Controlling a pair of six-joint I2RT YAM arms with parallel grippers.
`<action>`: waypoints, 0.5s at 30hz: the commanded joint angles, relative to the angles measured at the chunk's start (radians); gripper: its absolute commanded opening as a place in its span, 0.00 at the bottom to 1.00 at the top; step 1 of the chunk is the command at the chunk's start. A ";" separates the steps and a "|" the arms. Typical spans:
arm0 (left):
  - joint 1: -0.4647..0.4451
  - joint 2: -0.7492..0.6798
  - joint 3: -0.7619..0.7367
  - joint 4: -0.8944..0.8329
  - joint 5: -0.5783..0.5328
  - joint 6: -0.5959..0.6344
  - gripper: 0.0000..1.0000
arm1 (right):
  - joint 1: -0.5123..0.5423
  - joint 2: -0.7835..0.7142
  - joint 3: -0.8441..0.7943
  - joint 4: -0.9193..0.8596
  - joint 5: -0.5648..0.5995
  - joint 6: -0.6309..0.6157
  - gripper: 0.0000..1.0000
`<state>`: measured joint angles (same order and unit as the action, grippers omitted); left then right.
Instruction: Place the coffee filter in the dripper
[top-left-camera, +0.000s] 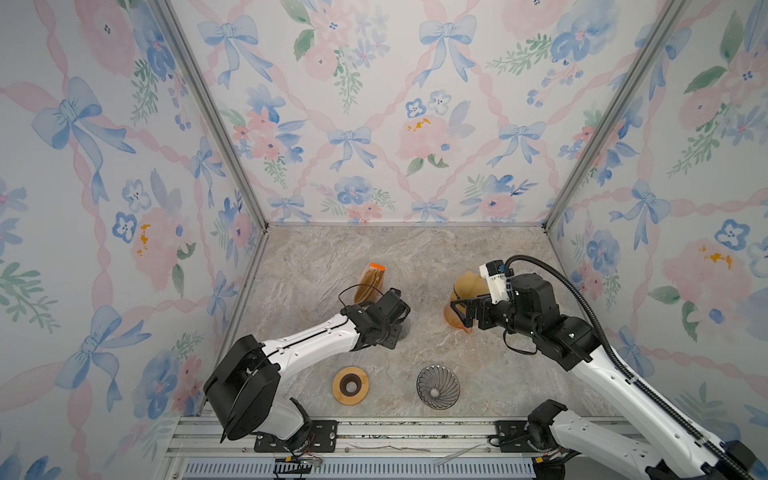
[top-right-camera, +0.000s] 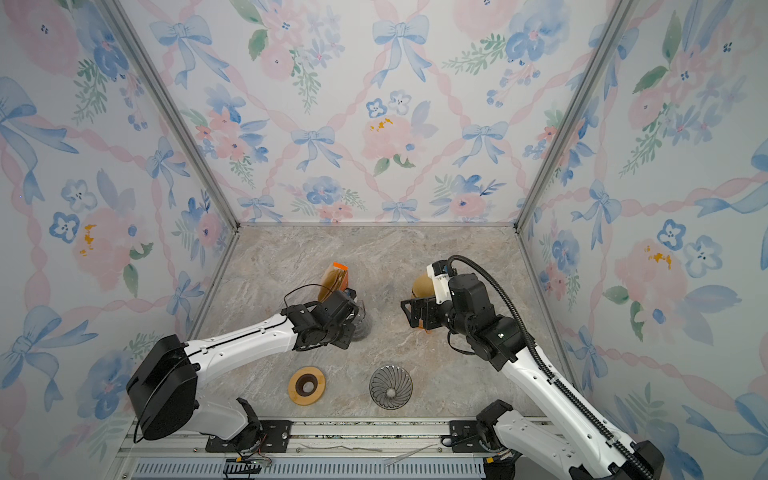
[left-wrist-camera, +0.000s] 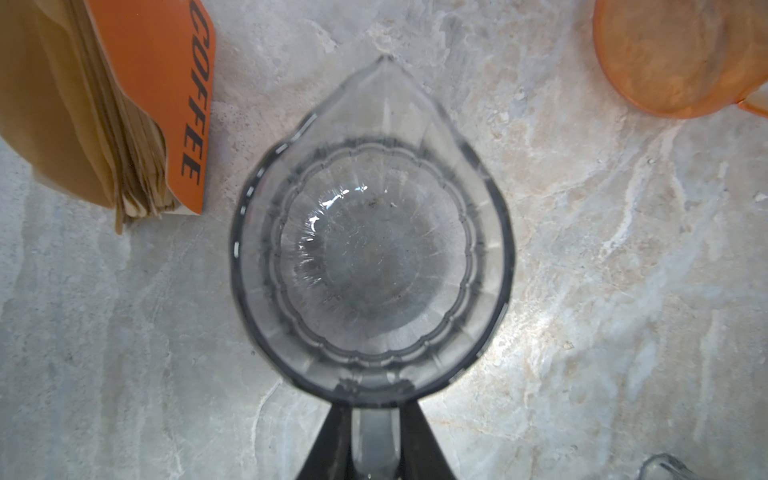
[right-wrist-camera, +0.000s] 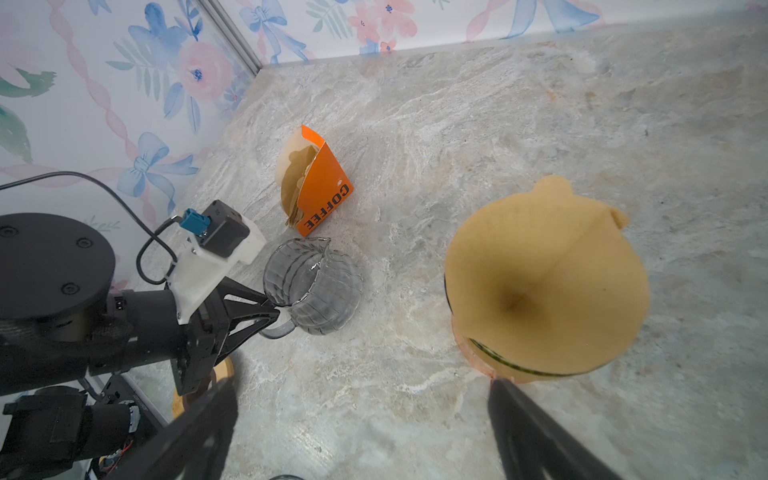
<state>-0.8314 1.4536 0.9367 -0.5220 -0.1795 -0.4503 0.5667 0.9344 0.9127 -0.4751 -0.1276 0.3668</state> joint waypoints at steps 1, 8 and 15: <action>-0.013 -0.011 -0.010 -0.038 -0.001 -0.038 0.28 | 0.013 0.001 -0.020 0.013 -0.019 0.017 0.96; -0.015 -0.068 0.007 -0.070 -0.001 -0.083 0.50 | 0.019 0.004 -0.023 0.021 -0.032 0.013 0.96; -0.014 -0.184 -0.013 -0.185 -0.002 -0.146 0.52 | 0.040 -0.011 -0.023 0.033 -0.046 -0.006 0.96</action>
<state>-0.8440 1.3094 0.9360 -0.6220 -0.1757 -0.5488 0.5861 0.9352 0.9001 -0.4656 -0.1551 0.3740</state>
